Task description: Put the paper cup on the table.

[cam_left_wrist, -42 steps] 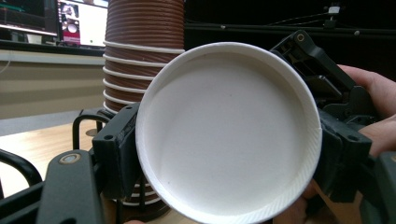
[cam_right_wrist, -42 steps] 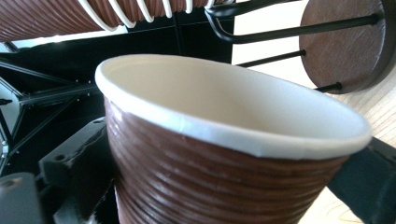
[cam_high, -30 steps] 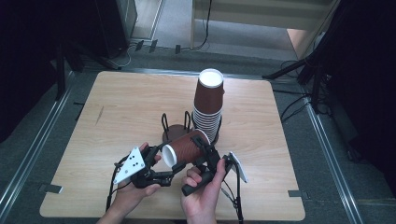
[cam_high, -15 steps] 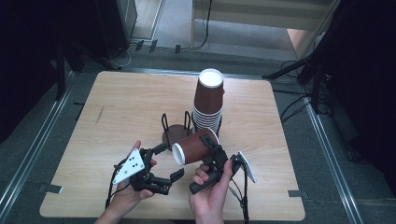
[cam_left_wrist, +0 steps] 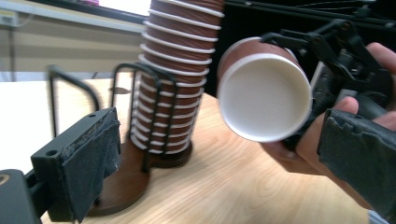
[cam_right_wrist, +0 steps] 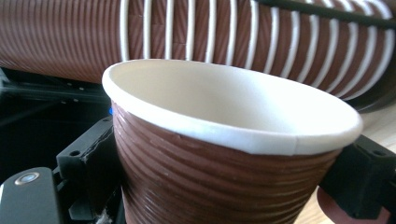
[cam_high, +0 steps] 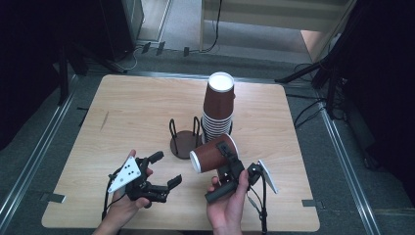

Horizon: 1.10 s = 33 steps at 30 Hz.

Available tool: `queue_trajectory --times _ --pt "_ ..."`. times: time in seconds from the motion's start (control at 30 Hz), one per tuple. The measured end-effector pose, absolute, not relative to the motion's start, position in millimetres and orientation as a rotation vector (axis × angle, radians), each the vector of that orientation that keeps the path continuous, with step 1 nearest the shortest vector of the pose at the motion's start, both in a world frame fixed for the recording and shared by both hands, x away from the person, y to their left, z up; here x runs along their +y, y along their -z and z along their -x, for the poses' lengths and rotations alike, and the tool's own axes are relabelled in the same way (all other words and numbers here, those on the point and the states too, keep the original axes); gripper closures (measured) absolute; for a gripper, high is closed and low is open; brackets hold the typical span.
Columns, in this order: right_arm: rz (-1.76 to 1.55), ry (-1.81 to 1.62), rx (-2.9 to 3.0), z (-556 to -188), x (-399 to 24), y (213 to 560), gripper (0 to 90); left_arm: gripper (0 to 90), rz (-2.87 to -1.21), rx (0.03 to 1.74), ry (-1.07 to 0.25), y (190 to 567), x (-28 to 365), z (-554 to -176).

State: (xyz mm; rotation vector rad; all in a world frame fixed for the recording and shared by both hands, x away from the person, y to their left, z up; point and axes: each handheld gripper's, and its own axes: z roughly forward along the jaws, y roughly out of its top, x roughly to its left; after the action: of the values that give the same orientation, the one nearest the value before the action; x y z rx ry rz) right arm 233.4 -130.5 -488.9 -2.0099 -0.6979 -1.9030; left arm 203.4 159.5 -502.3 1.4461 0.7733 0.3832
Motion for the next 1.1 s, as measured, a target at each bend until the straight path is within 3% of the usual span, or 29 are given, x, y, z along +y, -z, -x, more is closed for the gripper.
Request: queue_trajectory --times 1.1 --pt "2.408 2.209 -1.092 -240 -176 500 10.9 0.6 -1.383 1.085 -0.56 529 262 -207"
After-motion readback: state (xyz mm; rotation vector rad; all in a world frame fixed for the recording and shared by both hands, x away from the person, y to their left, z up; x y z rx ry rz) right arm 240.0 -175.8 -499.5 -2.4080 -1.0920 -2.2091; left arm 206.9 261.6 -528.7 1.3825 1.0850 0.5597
